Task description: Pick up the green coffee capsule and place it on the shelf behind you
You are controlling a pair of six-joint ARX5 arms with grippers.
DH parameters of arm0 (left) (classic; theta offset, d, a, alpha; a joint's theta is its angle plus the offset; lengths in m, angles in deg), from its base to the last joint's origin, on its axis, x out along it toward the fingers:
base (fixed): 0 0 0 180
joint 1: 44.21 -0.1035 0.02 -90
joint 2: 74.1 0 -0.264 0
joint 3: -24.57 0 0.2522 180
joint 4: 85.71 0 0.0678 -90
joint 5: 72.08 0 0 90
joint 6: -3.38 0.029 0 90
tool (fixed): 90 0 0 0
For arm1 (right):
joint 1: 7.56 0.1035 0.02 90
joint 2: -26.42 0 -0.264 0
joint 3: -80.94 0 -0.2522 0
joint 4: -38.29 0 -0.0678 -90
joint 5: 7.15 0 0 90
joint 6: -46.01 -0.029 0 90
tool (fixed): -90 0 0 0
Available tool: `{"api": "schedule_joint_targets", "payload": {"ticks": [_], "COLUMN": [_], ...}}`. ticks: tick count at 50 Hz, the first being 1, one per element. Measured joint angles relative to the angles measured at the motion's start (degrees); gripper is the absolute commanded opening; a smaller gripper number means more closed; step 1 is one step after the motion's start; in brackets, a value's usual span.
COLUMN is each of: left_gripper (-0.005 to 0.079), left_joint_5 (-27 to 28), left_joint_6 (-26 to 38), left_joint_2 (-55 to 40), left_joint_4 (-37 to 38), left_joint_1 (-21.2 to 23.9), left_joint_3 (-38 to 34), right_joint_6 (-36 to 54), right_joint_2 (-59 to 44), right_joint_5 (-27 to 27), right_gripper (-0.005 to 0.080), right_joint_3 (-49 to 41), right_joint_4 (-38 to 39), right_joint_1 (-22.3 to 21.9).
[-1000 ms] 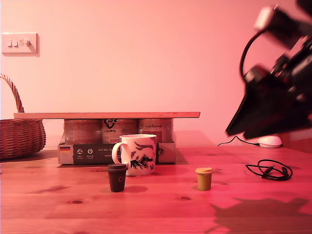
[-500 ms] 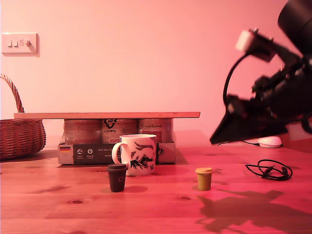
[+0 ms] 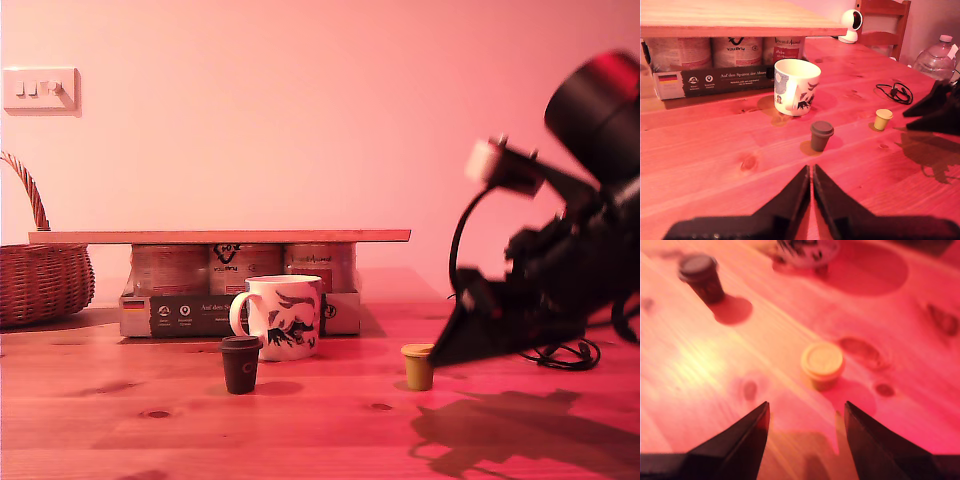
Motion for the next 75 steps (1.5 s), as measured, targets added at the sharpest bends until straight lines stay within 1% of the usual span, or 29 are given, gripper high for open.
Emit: {"api": "schedule_joint_targets", "payload": {"ticks": [7,25,32,43,51,56,62,75], "left_gripper": [-0.0021,-0.0021,-0.0021,-0.0021,-0.0021,-0.0021,-0.0021,-0.0021], "left_joint_5": [-0.02,-0.11,-0.11,-0.11,-0.11,-0.11,-0.11,-0.11], "left_joint_6": [0.00,0.00,0.02,0.00,0.02,0.02,0.02,0.00], "left_joint_2": [0.00,0.00,0.00,0.00,0.00,0.00,0.00,0.00], "left_joint_4": [0.07,0.42,0.42,0.42,0.44,0.44,0.44,0.44], "left_joint_1": [0.00,0.00,0.00,0.00,0.00,0.00,0.00,0.00], "left_joint_3": [0.00,0.09,0.09,0.11,0.11,0.11,0.11,0.11], "right_joint_6": [0.00,1.49,1.57,1.55,1.55,1.53,1.51,1.53], "right_joint_2": [-2.62,-7.10,-8.57,-12.76,-14.21,-14.27,-14.27,-14.27], "right_joint_5": [0.02,0.07,0.59,1.14,1.14,1.14,1.14,1.14], "right_gripper": [0.0429,0.0429,0.0429,0.0428,0.0424,0.0394,0.0309,0.0173], "right_joint_3": [0.00,0.02,0.52,5.25,6.86,6.97,6.97,6.99], "right_joint_4": [3.41,8.44,9.29,9.70,9.79,9.79,9.73,9.70], "right_joint_1": [0.00,0.00,0.00,-0.02,-0.02,-0.02,-0.02,-0.02]}}
